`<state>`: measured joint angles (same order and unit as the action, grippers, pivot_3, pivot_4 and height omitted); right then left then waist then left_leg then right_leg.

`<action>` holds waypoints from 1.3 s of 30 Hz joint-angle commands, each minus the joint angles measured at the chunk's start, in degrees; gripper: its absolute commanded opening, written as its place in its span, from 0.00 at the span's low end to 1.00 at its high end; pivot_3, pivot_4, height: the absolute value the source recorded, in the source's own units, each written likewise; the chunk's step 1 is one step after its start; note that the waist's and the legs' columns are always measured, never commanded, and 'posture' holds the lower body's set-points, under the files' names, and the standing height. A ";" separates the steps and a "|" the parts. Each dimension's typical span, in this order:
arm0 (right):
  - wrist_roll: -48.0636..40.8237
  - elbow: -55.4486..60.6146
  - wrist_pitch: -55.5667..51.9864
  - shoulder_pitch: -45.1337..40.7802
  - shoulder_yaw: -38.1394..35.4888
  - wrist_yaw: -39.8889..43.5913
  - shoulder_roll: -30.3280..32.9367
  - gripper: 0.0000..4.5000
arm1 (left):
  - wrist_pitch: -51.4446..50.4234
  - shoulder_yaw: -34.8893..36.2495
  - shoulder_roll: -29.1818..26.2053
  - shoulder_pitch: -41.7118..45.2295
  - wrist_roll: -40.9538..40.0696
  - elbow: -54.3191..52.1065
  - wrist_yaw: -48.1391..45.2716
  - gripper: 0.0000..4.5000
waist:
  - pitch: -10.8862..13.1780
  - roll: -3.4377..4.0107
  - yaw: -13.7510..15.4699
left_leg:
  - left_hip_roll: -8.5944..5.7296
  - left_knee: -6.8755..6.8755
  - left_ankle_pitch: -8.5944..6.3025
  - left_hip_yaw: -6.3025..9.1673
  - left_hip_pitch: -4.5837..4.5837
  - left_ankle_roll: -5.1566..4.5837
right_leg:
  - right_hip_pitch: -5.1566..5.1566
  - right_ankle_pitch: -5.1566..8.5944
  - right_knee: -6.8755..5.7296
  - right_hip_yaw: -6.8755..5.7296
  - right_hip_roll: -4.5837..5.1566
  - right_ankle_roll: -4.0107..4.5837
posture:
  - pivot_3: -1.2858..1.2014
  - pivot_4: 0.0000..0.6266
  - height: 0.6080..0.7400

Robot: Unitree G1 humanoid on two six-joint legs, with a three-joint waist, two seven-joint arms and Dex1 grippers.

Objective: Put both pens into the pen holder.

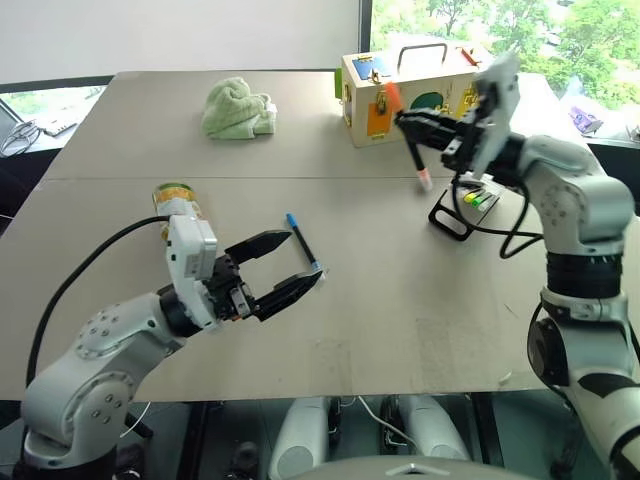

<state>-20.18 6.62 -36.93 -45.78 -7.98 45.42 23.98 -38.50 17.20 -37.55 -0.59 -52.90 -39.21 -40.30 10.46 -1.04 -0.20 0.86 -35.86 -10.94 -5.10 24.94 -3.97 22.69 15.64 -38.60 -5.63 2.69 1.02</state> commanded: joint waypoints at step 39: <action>5.23 -0.23 33.92 19.64 3.63 1.22 12.52 0.99 | 0.06 -8.19 -0.43 9.13 11.59 5.71 6.50 1.00 | 0.03 0.01 0.14 | 0.09 -0.16 0.03 -0.14 -0.18 0.03 | -0.02 0.06 -0.22 0.20 -0.12 -0.05 | 0.52 0.24 1.00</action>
<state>-8.72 -1.49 2.43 -26.58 -1.69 44.52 34.88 -34.32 9.08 -38.33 7.04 -42.69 -32.60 -40.10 10.48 -1.03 -0.06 0.96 -36.03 -10.91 -5.21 24.76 -3.95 22.66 15.70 -38.82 -5.43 2.57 0.95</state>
